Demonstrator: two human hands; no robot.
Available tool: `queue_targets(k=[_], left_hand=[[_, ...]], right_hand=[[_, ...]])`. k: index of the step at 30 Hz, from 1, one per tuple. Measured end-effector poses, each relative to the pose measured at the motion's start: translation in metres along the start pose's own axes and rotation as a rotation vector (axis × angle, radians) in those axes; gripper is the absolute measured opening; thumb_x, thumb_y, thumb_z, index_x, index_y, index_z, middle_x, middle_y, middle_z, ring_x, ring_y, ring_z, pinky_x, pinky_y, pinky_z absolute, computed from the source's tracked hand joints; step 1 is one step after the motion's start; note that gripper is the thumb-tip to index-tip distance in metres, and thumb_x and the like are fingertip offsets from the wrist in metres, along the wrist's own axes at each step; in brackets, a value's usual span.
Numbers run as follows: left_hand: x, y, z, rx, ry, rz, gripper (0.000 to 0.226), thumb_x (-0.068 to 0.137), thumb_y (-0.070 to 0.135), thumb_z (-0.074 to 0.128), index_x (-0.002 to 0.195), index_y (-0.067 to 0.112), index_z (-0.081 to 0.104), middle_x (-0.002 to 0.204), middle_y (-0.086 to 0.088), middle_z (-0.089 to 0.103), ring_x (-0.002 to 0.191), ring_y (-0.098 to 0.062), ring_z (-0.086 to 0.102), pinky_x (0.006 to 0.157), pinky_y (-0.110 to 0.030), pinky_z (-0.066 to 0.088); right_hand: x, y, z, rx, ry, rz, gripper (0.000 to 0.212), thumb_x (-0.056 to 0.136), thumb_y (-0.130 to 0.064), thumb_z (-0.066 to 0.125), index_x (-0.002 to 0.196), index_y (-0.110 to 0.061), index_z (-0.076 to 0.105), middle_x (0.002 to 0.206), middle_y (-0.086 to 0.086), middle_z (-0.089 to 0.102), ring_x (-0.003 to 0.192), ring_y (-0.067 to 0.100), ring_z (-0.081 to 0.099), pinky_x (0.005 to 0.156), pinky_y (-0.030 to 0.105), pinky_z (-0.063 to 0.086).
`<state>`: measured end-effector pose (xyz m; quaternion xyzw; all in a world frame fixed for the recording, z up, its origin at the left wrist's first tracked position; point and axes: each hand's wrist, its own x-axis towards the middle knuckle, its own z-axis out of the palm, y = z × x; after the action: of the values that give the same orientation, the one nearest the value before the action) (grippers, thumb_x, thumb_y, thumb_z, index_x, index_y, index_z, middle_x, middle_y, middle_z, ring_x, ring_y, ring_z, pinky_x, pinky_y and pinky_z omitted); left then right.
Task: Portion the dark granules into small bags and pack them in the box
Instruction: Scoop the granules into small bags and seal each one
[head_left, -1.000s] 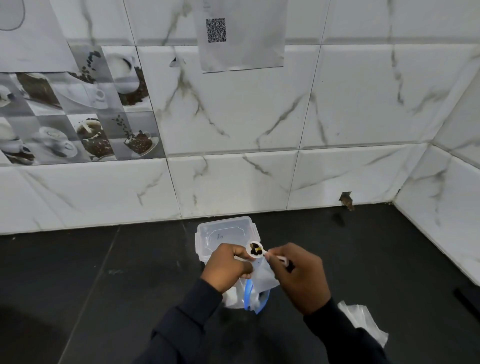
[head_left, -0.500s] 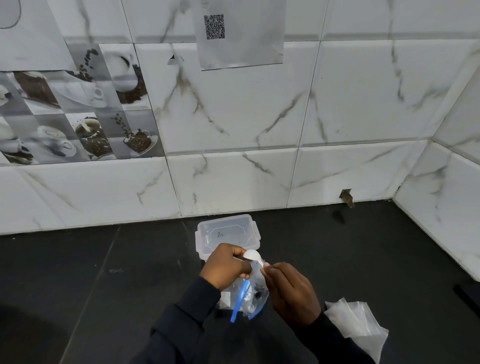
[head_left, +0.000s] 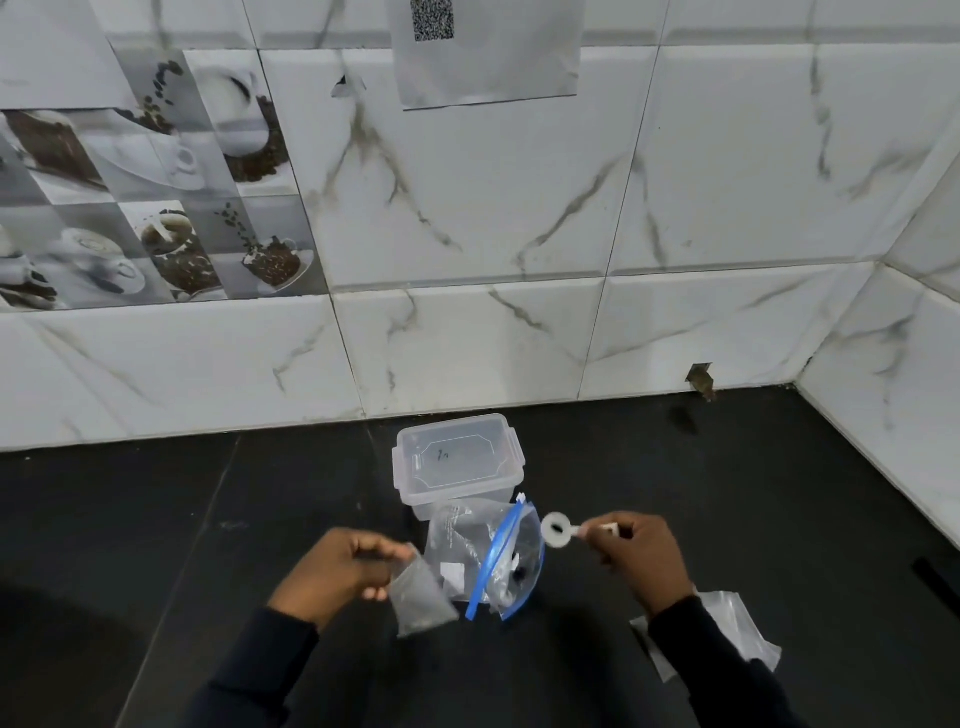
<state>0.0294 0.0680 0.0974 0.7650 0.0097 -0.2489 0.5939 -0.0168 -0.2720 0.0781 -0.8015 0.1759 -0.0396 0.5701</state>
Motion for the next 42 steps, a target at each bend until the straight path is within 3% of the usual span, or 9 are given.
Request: queue_targets(k=[4,8,11,19,28,31,36,39,42], left_hand=[[0.013,-0.060,0.019,-0.010,-0.052,-0.156,0.014,0.081,-0.003,0.075,0.093,0.002,0.079,0.109,-0.004,0.070,0.058,-0.009,0.063,0.051,-0.021,0.048],[0.030,-0.084,0.053,-0.014,-0.112,-0.149,0.020,0.080,-0.005,0.070,0.094,0.004,0.079,0.084,-0.011,0.071,0.050,-0.005,0.059,0.050,-0.019,0.048],[0.042,-0.091,0.070,0.012,-0.044,-0.145,0.024,0.085,-0.013,0.060,0.100,-0.002,0.075,0.094,-0.015,0.068,0.050,-0.004,0.058,0.051,-0.018,0.049],[0.047,-0.099,0.073,-0.260,0.013,-0.254,0.024,0.073,-0.011,0.056,0.091,-0.006,0.071,0.061,-0.010,0.064,0.037,-0.007,0.048,0.039,-0.016,0.040],[0.046,-0.091,0.091,-0.563,-0.063,-0.143,0.040,0.058,-0.011,0.053,0.093,-0.010,0.071,0.086,-0.023,0.068,0.045,-0.011,0.048,0.043,-0.019,0.043],[0.044,-0.089,0.093,-0.581,-0.076,-0.110,0.056,0.057,-0.013,0.052,0.112,-0.005,0.063,0.091,-0.019,0.071,0.045,-0.011,0.049,0.043,-0.020,0.042],[0.047,-0.090,0.078,-0.616,-0.095,-0.133,0.099,0.069,-0.020,0.058,0.135,0.051,0.037,0.122,-0.023,0.068,0.095,-0.041,0.063,0.070,-0.043,0.049],[0.047,-0.082,0.074,-0.625,-0.128,-0.101,0.102,0.073,-0.021,0.056,0.141,0.051,0.032,0.127,-0.019,0.066,0.113,-0.046,0.061,0.090,-0.053,0.044],[0.046,-0.069,0.071,-0.638,-0.137,-0.045,0.091,0.080,-0.024,0.050,0.147,0.036,0.034,0.134,-0.017,0.061,0.098,-0.032,0.070,0.067,-0.034,0.056]], right_hand=[[0.001,0.026,0.035,-0.267,-0.084,0.035,0.011,0.074,-0.013,0.076,0.069,-0.022,0.081,0.061,-0.010,0.067,0.066,-0.006,0.063,0.064,0.005,0.042],[0.014,0.040,0.072,-0.230,-0.146,0.091,0.012,0.072,-0.013,0.074,0.065,-0.021,0.079,0.064,-0.007,0.072,0.066,-0.001,0.066,0.068,0.019,0.049],[0.021,0.035,0.086,-0.237,-0.145,0.097,0.016,0.076,-0.008,0.069,0.064,-0.017,0.076,0.058,-0.004,0.070,0.056,-0.005,0.064,0.062,0.017,0.049],[0.039,-0.016,0.070,-0.443,-0.091,-0.207,0.016,0.080,-0.023,0.065,0.070,-0.010,0.065,0.067,0.002,0.067,0.066,0.016,0.065,0.066,0.033,0.054],[0.043,-0.049,0.061,-0.444,-0.102,-0.304,0.014,0.078,-0.017,0.064,0.065,-0.017,0.068,0.064,-0.003,0.068,0.061,0.008,0.065,0.066,0.032,0.056],[0.036,-0.046,0.064,-0.427,-0.138,-0.384,0.007,0.080,-0.016,0.070,0.076,-0.018,0.075,0.073,-0.006,0.064,0.067,0.005,0.062,0.067,0.023,0.052],[0.022,-0.044,0.067,-0.477,-0.198,-0.676,0.008,0.084,-0.018,0.071,0.090,-0.020,0.075,0.086,-0.008,0.061,0.071,0.005,0.059,0.068,0.022,0.050],[0.013,-0.046,0.066,-0.590,-0.198,-0.895,0.012,0.089,-0.021,0.062,0.095,-0.018,0.073,0.089,-0.005,0.061,0.076,0.011,0.060,0.067,0.026,0.053],[0.008,-0.043,0.068,-0.605,-0.192,-0.986,0.013,0.089,-0.020,0.062,0.097,-0.017,0.073,0.091,-0.003,0.063,0.079,0.015,0.061,0.067,0.029,0.053]])
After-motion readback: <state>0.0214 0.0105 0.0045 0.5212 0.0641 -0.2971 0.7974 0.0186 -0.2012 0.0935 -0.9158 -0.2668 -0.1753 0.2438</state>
